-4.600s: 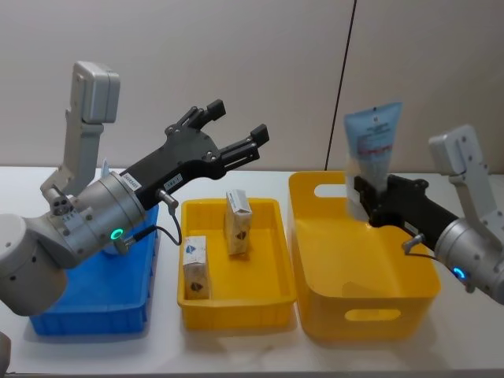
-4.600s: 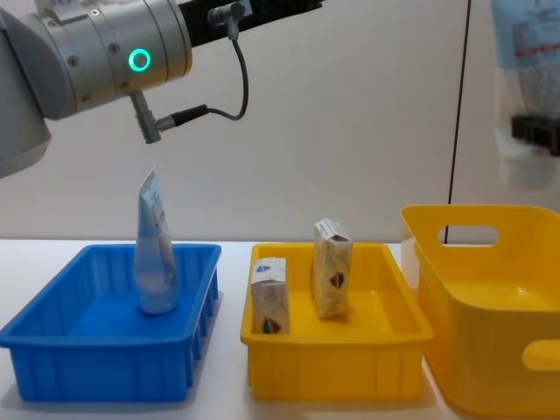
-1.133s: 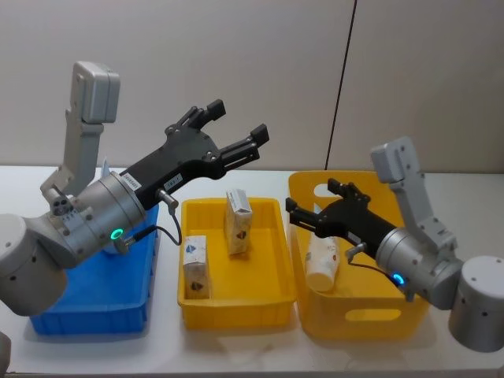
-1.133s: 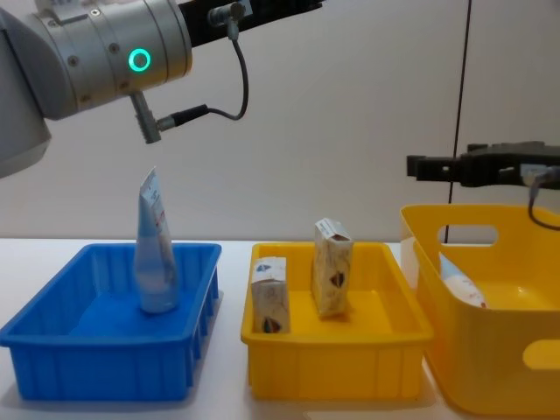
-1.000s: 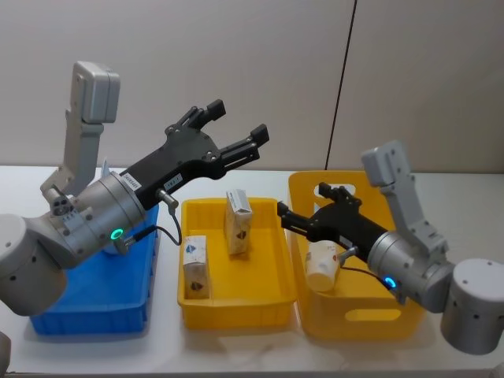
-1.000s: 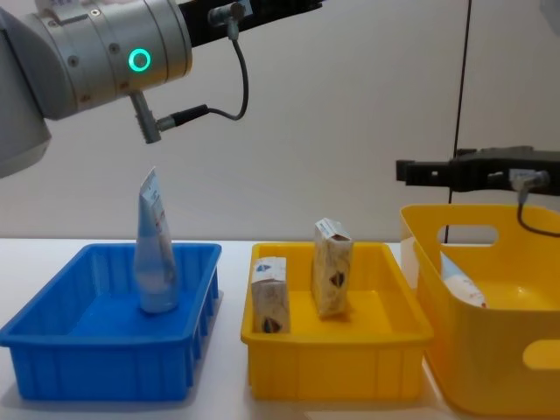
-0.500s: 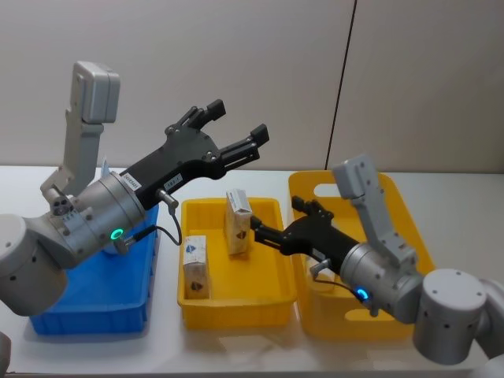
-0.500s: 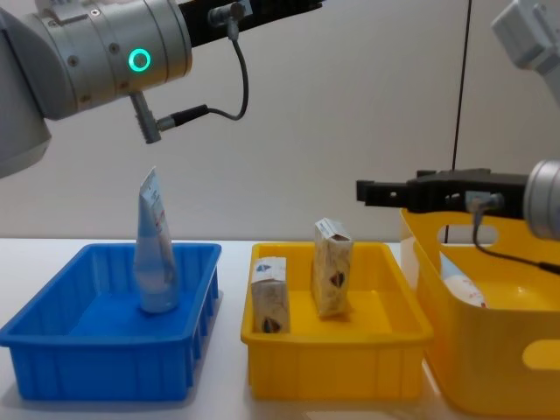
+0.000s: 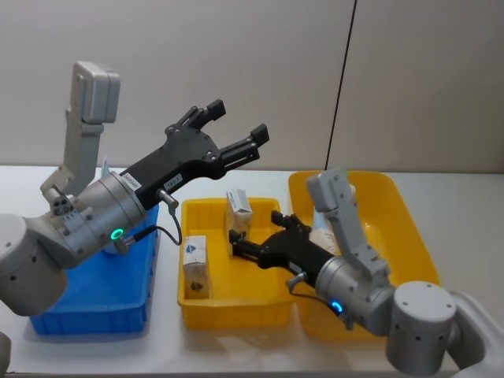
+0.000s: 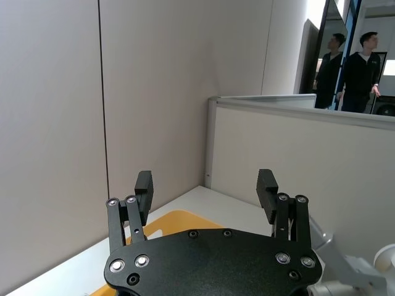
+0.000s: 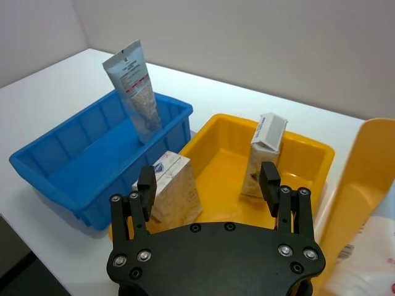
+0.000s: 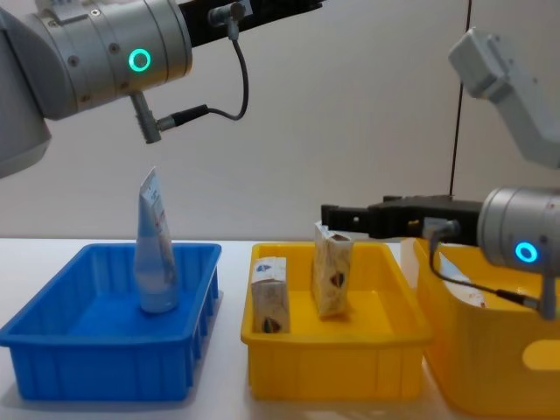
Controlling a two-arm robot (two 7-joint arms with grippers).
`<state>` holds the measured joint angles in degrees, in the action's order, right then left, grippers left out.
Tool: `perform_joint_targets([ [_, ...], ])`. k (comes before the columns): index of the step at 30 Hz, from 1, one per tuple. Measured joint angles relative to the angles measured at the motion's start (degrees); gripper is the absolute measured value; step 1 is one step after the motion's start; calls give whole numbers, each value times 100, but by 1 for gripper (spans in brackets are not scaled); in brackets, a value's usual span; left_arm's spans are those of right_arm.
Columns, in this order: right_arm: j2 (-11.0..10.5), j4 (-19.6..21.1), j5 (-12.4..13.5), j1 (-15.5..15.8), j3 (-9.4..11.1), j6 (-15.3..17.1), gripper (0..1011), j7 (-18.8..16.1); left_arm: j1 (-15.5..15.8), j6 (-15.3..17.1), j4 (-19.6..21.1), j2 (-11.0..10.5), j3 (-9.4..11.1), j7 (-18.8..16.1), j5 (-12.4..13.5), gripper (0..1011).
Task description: Bimanual collaborative sorting of washing and personal care products
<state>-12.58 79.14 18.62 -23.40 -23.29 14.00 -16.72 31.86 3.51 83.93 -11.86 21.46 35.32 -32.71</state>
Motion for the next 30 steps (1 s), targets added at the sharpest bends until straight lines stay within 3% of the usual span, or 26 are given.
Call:
perform_joint_targets([
  [30, 664, -403, -468, -23, -297, 212, 1002, 632, 0, 0, 0, -1, 0, 0, 0, 1001],
])
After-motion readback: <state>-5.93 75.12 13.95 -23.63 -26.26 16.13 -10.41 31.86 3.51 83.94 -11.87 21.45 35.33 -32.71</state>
